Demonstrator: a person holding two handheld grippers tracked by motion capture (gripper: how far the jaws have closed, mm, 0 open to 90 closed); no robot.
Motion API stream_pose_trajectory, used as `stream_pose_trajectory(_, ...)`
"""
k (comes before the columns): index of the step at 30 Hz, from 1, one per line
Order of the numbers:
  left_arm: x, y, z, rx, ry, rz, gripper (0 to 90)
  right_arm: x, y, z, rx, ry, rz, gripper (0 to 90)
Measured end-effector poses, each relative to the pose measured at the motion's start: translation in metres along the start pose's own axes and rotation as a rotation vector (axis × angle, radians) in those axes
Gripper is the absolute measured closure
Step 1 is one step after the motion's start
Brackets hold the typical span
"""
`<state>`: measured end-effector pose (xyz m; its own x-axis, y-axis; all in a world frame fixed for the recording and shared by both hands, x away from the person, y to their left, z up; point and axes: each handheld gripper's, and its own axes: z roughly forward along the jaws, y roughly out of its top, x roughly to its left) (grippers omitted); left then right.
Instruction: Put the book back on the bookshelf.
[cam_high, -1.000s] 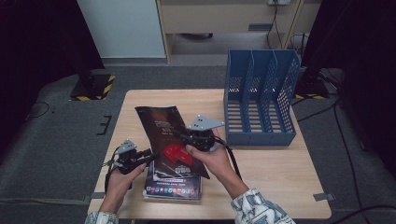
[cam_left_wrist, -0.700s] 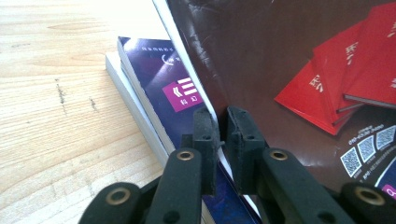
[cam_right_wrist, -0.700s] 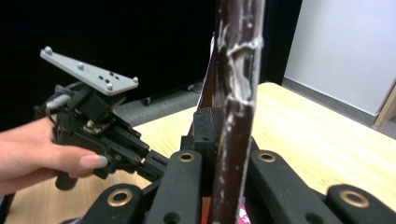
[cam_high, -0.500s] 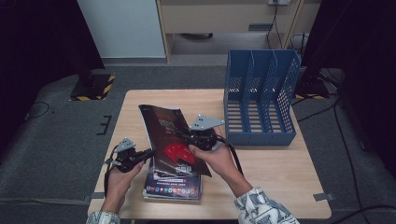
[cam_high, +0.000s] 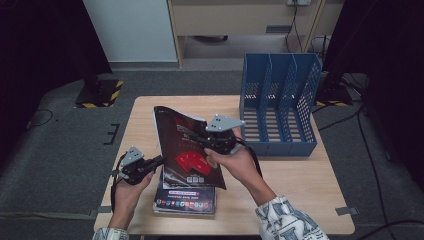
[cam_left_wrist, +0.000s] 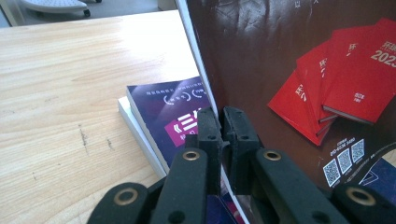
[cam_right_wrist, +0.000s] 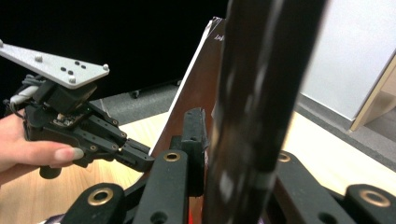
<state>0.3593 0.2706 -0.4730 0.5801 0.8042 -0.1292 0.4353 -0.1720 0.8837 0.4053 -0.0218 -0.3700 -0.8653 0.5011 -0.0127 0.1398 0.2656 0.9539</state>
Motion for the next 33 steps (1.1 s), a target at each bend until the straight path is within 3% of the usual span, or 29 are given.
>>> stream_pose_trajectory(9,-0.001,0.002,-0.001,-0.004,-0.001,0.012,85.6,0.0,0.012,0.0,-0.017,0.013,0.007,73.0)
stream_pose_trajectory(12,-0.002,0.002,-0.002,-0.008,-0.001,0.011,85.7,0.001,0.017,0.0,-0.016,0.032,0.009,66.6)
stream_pose_trajectory(16,-0.002,0.003,-0.003,-0.014,-0.004,0.017,85.7,0.0,0.019,-0.001,-0.01,0.037,0.021,66.7)
stream_pose_trajectory(18,-0.003,0.003,-0.003,-0.021,-0.004,0.021,85.8,-0.002,0.021,-0.001,-0.011,0.032,0.033,68.2)
stream_pose_trajectory(19,-0.003,0.004,-0.004,-0.021,-0.002,0.023,85.8,-0.003,0.022,-0.002,-0.009,0.015,0.03,75.2)
stream_pose_trajectory(23,-0.003,0.004,-0.004,-0.026,-0.002,0.025,85.7,-0.005,0.022,-0.004,-0.013,0.007,0.038,83.7)
stream_pose_trajectory(28,-0.004,0.002,-0.001,-0.029,0.016,0.037,82.8,-0.01,0.021,-0.007,-0.02,0.0,0.059,86.9)
stream_pose_trajectory(30,-0.002,0.0,0.002,-0.043,0.043,0.002,51.6,-0.01,0.021,-0.008,-0.031,0.009,0.061,86.9)
stream_pose_trajectory(31,-0.001,-0.001,0.004,-0.041,0.059,-0.019,51.6,-0.01,0.021,-0.008,-0.031,0.009,0.061,86.9)
stream_pose_trajectory(33,0.004,-0.004,0.005,-0.027,0.064,-0.046,38.1,-0.01,0.021,-0.009,-0.04,0.008,0.062,86.9)
